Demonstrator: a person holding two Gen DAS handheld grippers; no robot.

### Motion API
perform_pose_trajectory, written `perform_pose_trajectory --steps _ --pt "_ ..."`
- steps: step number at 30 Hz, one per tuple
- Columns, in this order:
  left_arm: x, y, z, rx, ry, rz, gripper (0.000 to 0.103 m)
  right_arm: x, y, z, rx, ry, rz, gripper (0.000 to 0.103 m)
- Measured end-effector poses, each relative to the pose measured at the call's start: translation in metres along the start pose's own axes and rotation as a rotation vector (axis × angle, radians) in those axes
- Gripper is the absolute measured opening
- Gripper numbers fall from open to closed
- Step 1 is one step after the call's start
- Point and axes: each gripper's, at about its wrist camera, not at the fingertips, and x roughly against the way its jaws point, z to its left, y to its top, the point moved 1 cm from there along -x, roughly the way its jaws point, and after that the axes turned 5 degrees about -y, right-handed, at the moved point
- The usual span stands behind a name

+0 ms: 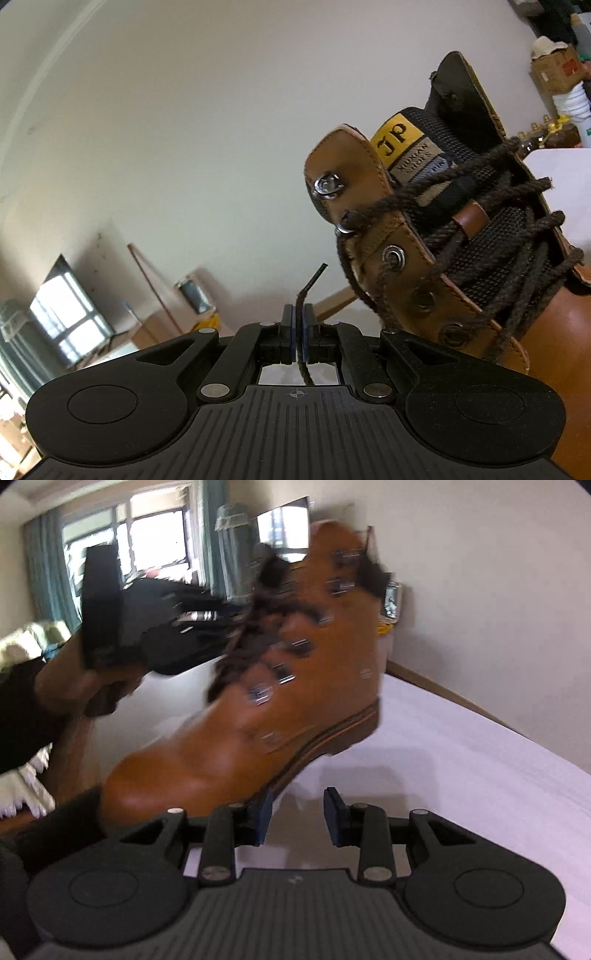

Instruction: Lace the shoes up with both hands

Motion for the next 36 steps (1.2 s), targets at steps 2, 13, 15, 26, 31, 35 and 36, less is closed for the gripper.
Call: perform_pose_trajectory --steps 2,13,15,26,31,35,36 --pt "0.004 -0.006 -0.001 0.011 0.0 -0.003 0.003 -0.001 -0.002 0.012 0.02 0.0 0.005 0.018" --pt "0.039 -0.027 0.008 0.021 0.06 0.006 0.003 -0.027 0.019 0.081 0.077 0.062 -0.039 0.005" --pt "0.052 -0.03 0.014 0.02 0.081 0.009 0.003 -0.039 0.027 0.094 0.091 0.061 -0.055 0.008" --pt "0.131 -0.026 0.003 -0.063 0.065 -0.032 0.003 -0.031 0.039 0.094 -0.005 0.076 -0.134 0.023" --pt "0.088 -0.016 -0.004 -0.127 0.02 -0.07 0.003 0.017 0.016 0.075 -0.102 -0.094 -0.186 0.031" --pt "0.05 -0.009 -0.012 -0.114 0.041 -0.068 0.003 0.043 0.014 0.051 -0.142 -0.214 -0.218 0.032" --pt "0.048 -0.007 -0.013 -0.115 0.05 -0.065 0.003 0.048 0.015 0.045 -0.15 -0.226 -0.228 0.034"
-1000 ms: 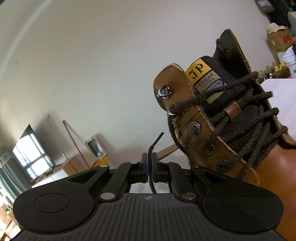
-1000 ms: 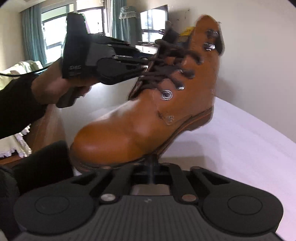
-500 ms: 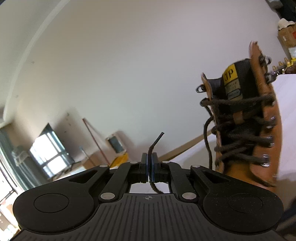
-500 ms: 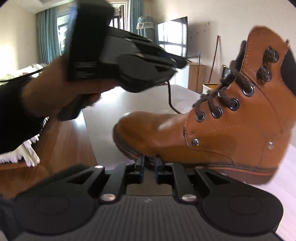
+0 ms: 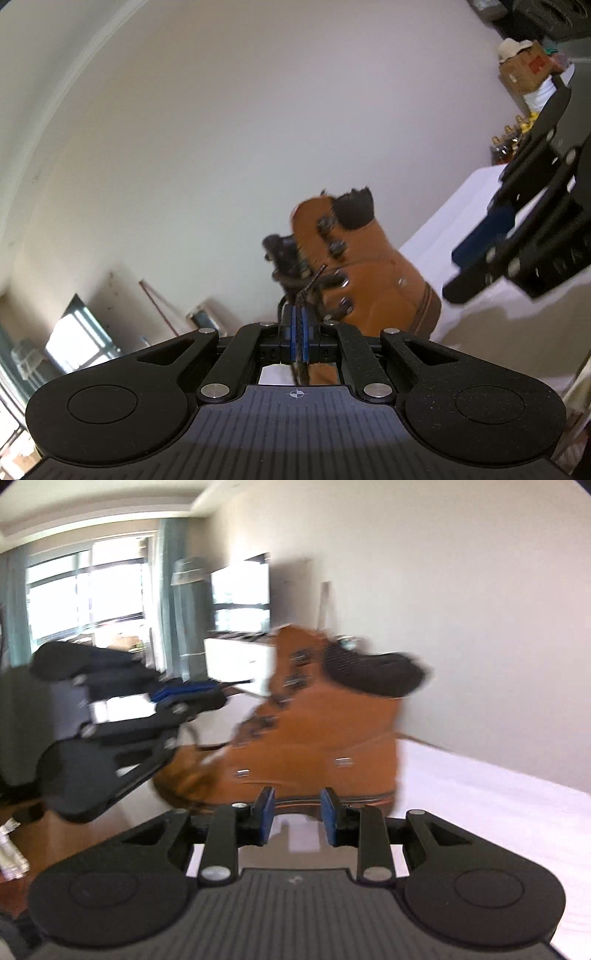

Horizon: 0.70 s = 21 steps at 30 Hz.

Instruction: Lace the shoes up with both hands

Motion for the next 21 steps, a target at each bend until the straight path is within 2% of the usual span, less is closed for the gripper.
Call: perform_pose_trajectory --steps 3,7,11,17,21 --pt "-0.007 0.006 -0.006 -0.033 0.036 0.016 0.003 0.01 0.002 -0.023 -0.003 -0.009 -0.018 0.038" --pt "-0.017 0.013 -0.022 -0.155 0.089 0.034 0.003 0.028 0.006 -0.015 -0.005 0.001 -0.033 0.04" --pt "-0.029 0.015 -0.032 -0.226 0.108 0.058 0.003 0.042 0.008 -0.026 -0.02 0.014 -0.047 0.04" --pt "-0.04 0.015 -0.037 -0.294 0.136 0.09 0.003 0.037 0.008 -0.035 -0.045 0.023 -0.055 0.04" --pt "-0.032 0.013 -0.043 -0.344 0.162 0.101 0.003 0.03 0.011 -0.037 -0.049 0.027 -0.063 0.041"
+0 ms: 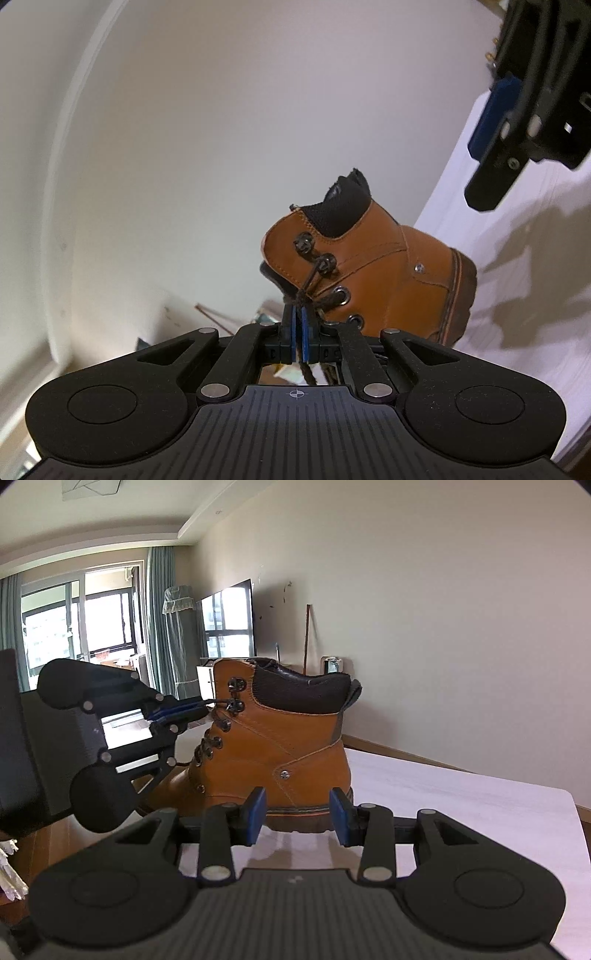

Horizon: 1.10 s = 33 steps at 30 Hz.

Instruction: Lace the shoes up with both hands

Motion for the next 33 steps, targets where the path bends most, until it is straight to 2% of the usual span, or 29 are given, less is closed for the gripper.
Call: perform_pose_trajectory --steps 9,21,25,27,33 --pt "0.009 -0.003 -0.008 -0.078 0.025 0.024 0.003 -0.017 0.026 0.006 0.011 0.042 -0.072 0.041" --pt "0.004 0.006 -0.012 -0.119 0.017 0.015 0.003 -0.038 0.044 0.012 0.029 0.087 -0.097 0.041" --pt "0.005 0.008 -0.01 -0.12 0.011 0.002 0.003 -0.043 0.043 0.011 0.094 0.116 -0.091 0.038" --pt "0.006 0.009 -0.009 -0.118 0.011 -0.004 0.003 -0.046 0.043 0.011 0.13 0.109 -0.081 0.027" --pt "0.006 0.011 -0.008 -0.127 -0.004 -0.008 0.003 -0.055 0.046 0.013 0.192 0.098 -0.067 0.028"
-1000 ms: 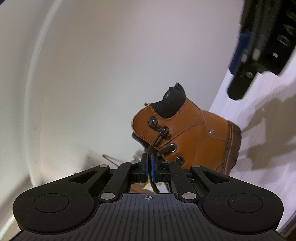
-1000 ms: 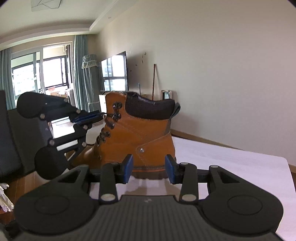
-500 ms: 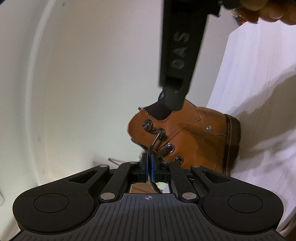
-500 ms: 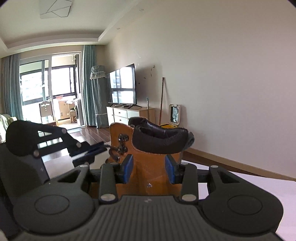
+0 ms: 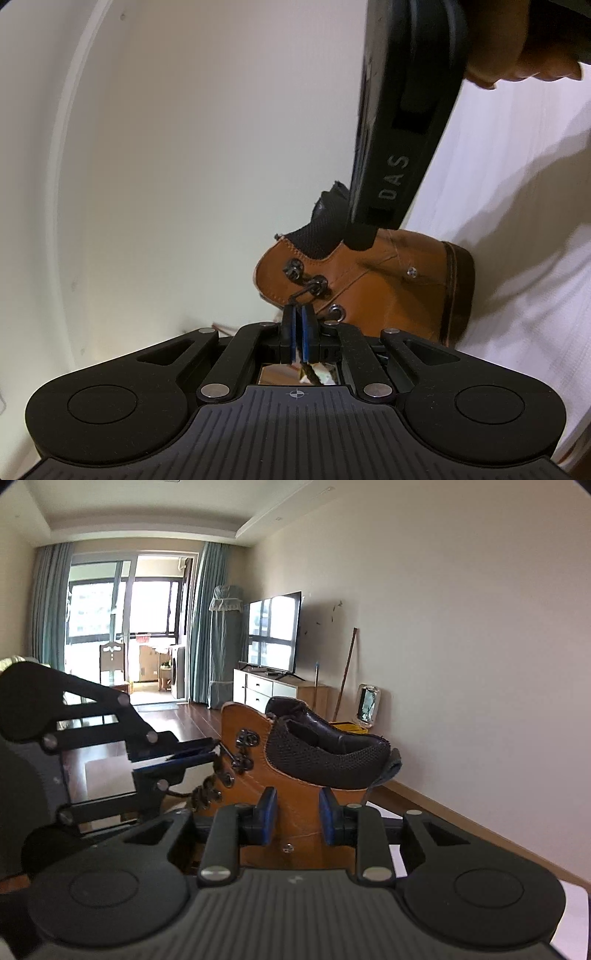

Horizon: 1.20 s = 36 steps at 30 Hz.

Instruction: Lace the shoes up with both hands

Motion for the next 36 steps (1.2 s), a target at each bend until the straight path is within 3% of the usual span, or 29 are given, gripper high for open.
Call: perform_pose_trajectory --steps 9,16,23,27,33,36 --pt "0.0 0.001 0.0 -0.007 -0.045 -0.005 0.004 -0.002 0.005 0.007 0.013 0.03 -0.016 0.028" --pt "-0.015 -0.002 0.008 0.014 -0.039 0.009 0.004 -0.005 0.005 0.012 0.061 0.049 -0.015 0.028" --pt "-0.028 -0.005 0.016 0.035 -0.06 0.002 0.004 -0.007 0.004 0.039 0.318 0.053 -0.04 0.025" --pt "-0.032 -0.006 0.023 0.075 -0.087 -0.013 0.004 -0.008 0.0 0.057 0.486 0.01 -0.056 0.016" --pt "-0.041 -0.011 0.036 0.157 -0.133 -0.019 0.004 -0.013 -0.011 0.085 0.732 -0.072 -0.07 0.014" --pt "-0.045 -0.014 0.044 0.203 -0.155 -0.03 0.005 -0.014 -0.015 0.09 0.776 -0.088 -0.077 0.014"
